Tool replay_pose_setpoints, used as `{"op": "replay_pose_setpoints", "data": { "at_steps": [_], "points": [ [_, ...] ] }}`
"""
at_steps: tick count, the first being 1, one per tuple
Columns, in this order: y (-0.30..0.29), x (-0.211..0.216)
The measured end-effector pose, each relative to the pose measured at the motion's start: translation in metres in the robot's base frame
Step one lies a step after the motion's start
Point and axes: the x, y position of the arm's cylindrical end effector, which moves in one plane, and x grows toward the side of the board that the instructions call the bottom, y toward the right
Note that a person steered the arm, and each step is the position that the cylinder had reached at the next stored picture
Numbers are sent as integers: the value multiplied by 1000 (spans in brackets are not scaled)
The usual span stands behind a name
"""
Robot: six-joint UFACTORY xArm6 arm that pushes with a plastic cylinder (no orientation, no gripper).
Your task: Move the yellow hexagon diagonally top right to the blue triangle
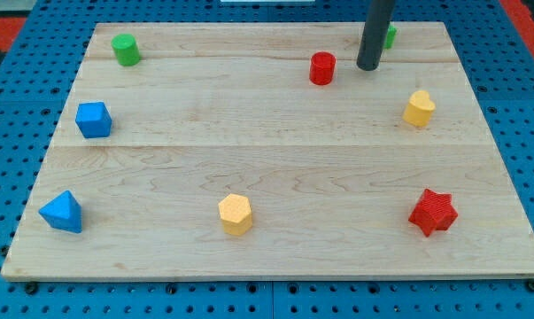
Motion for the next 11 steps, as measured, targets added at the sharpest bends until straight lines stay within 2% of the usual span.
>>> {"op": "replay_pose_setpoints", "data": {
  "at_steps": [1, 2, 3, 4, 5, 7, 8, 9, 10, 11],
  "points": [
    [-8, 17],
    [-41, 18],
    [-52, 13],
    [-31, 27],
    [-45, 83],
    [-106, 159],
    [-109, 227],
    [-148, 268],
    [-211, 267],
    [-246, 254]
  ]
}}
